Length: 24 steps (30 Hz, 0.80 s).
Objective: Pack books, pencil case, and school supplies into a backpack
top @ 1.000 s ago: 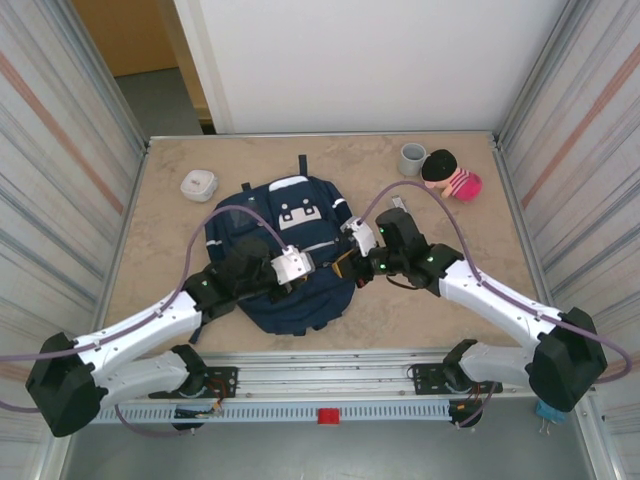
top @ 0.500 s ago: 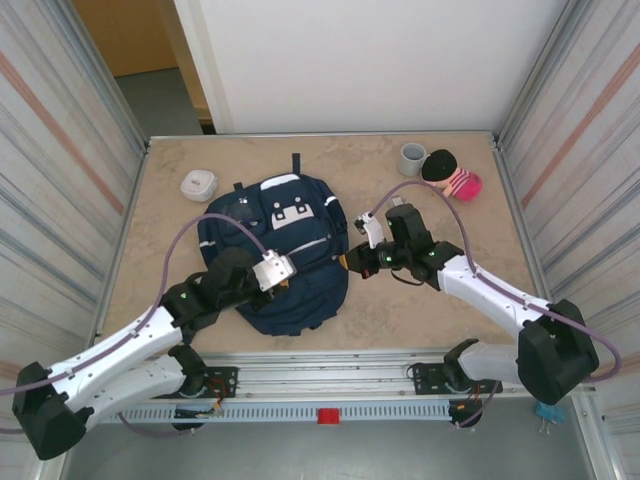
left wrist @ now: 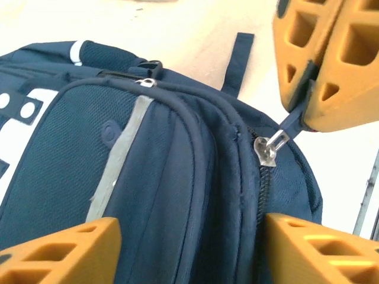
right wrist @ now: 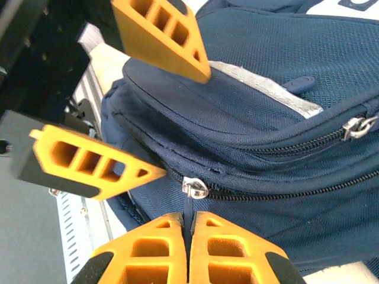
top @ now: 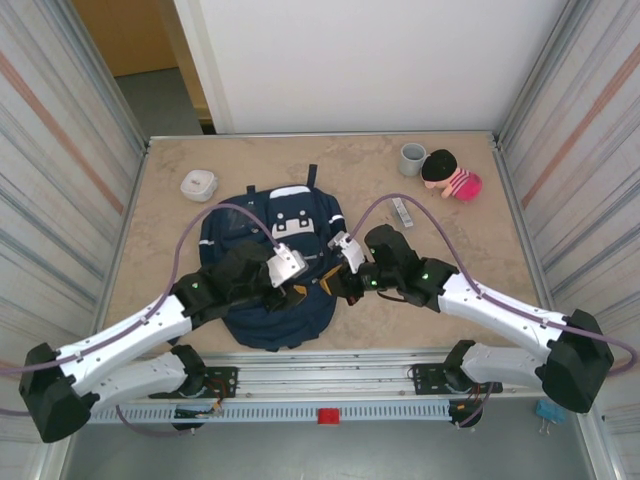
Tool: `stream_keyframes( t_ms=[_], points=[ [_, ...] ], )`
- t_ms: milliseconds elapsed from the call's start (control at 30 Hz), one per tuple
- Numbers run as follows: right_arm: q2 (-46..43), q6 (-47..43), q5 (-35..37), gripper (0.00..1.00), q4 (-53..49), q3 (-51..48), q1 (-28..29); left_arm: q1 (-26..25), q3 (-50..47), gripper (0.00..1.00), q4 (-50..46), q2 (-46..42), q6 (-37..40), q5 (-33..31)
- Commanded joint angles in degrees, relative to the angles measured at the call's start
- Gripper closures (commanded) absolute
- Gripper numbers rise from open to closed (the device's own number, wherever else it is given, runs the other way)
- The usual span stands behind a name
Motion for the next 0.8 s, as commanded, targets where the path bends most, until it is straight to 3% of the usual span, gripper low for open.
stream_keyframes(
  t_ms=[0,33,133,200,367,567,767],
  points=[
    [-2.3,0.7,1.7,1.00,1.9,0.5,0.1,-0.3,1.2,0.50,1.3,0.7,1.9,0.6],
    [-2.3,0.9,2.8,1.00,1.4,0.3,-0.4,-0.4,1.0,0.56,1.4,0.4,2.4,1.2],
    [-1.9,2.8,3.4,1.00,1.7,-1.0,-4.0,-0.4,-0.6,0.89,1.9,-2.5,4.5,3.6],
    [-1.5,4.5,2.8,1.00,3.5,-2.8,-7.6,-0.4,-2.2,0.99,2.7,-5.6,6.3,5.4],
    [1.0,7.4,2.0,1.00,7.8,-5.3,-14.7,-0.3,-4.5,1.00,2.4,-12.5,9.6,9.3],
    [9.5,12.3,6.7,1.00,15.4,-5.7,-20.4,-0.3,-6.0,1.00,4.3,-17.9,11.0,16.0],
    [20.1,16.9,6.7,1.00,25.8,-3.2,-21.6,-0.3,-6.1,1.00,5.0,-20.1,11.4,17.4]
  ],
)
